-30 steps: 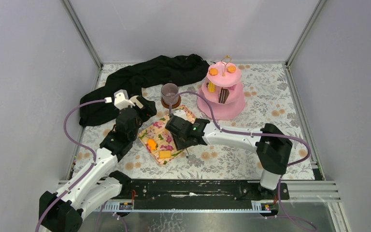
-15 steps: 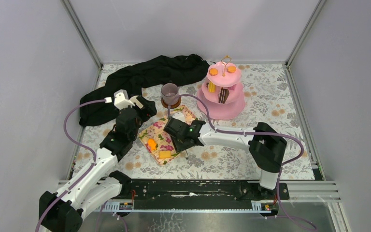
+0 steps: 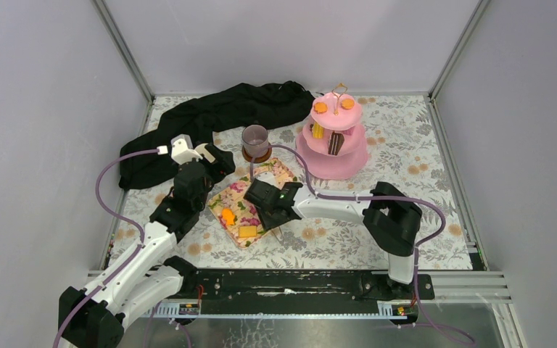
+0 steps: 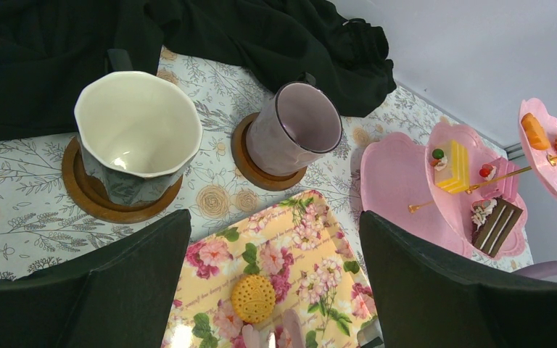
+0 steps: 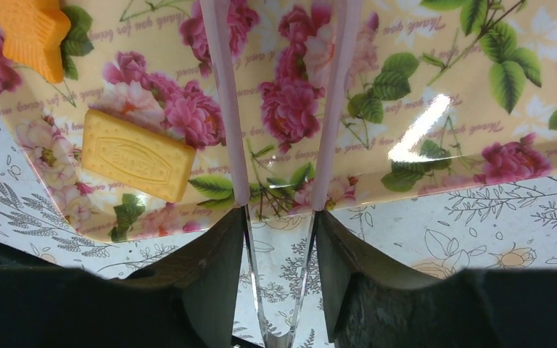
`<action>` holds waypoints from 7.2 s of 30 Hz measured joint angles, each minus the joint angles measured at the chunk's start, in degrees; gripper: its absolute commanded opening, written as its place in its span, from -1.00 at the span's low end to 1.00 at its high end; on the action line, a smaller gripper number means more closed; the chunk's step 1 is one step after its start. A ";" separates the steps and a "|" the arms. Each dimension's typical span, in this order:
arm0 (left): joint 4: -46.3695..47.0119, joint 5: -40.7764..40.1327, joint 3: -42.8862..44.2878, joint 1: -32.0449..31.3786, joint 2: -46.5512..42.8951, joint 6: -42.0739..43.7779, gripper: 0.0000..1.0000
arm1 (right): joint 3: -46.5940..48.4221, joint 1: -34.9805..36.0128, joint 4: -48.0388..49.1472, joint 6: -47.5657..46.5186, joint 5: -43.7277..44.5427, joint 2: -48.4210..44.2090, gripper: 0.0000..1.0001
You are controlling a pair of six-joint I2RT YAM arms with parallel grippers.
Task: Serve the afternoon tea
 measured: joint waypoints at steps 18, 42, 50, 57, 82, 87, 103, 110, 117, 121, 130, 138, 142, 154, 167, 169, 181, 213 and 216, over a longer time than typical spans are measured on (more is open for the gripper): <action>0.00 0.00 0.00 0.37 0.00 -0.22 0.87 | 4.50 -0.42 -0.02 -2.21 -0.28 3.69 -0.05; -0.02 0.04 0.00 0.90 0.11 -0.24 0.87 | 7.82 -2.51 -0.24 -4.31 -2.49 6.51 -0.43; -0.02 0.02 0.00 1.16 0.33 -0.33 0.87 | 7.74 -2.56 -0.24 -4.24 -2.34 6.10 -0.51; -0.02 0.02 0.00 1.16 0.33 -0.42 0.87 | 6.12 -2.56 -0.61 -3.48 -1.42 2.23 -0.55; -0.02 0.11 0.00 1.16 0.31 -1.09 0.87 | -4.55 -10.43 -1.75 2.23 6.49 -11.74 -0.56; -0.02 0.17 0.00 1.16 0.33 -1.09 0.87 | -4.68 -14.88 -1.68 2.23 6.75 -12.17 -0.55; -0.02 0.17 0.00 1.18 0.33 -1.09 0.87 | -2.10 -23.37 -0.59 0.61 4.59 -6.36 -0.56; -0.02 0.17 0.00 1.18 0.33 -1.09 0.87 | -0.20 -26.01 0.13 -0.20 3.02 -3.63 -0.56; -0.02 0.17 0.00 1.18 0.33 -1.07 0.87 | 2.03 -28.15 0.72 -0.50 1.57 -1.46 -0.54; -0.02 0.17 0.00 1.18 0.33 -1.07 0.87 | 3.13 -28.96 1.31 -0.63 1.49 -0.04 -0.52; -0.02 0.17 0.00 1.18 0.33 -1.07 0.87 | 4.44 -29.66 1.86 -0.63 0.44 2.08 -0.32; -0.02 0.17 0.00 1.18 0.31 -1.07 0.87 | 4.44 -29.73 1.95 -0.59 0.15 2.10 -0.14; -0.02 0.20 0.00 1.18 0.31 -1.07 0.87 | 4.44 -29.73 1.95 -0.52 0.15 2.10 -0.06; -0.02 0.22 0.00 1.18 0.31 -1.07 0.87 | 4.33 -29.73 2.01 -0.31 0.13 2.10 -0.01; -0.02 0.22 0.00 1.20 0.31 -1.07 0.87 | -1.77 -29.70 4.33 -0.17 0.13 -0.92 -0.03; -0.02 0.22 0.00 1.22 0.31 -1.07 0.87 | -2.89 -29.70 4.35 -0.17 0.15 -2.25 -0.03; -0.02 0.22 0.00 1.66 0.31 -1.07 0.87 | -4.81 -27.91 4.42 -0.44 0.39 -6.60 -0.06; -6.91 -6.86 0.13 6.84 0.44 -7.65 0.98 | 5.75 4.17 1.31 -0.07 4.35 1.33 -0.10; -7.58 -7.34 0.13 7.28 0.44 -8.15 0.99 | 6.75 4.92 1.29 -0.07 3.96 2.49 -0.10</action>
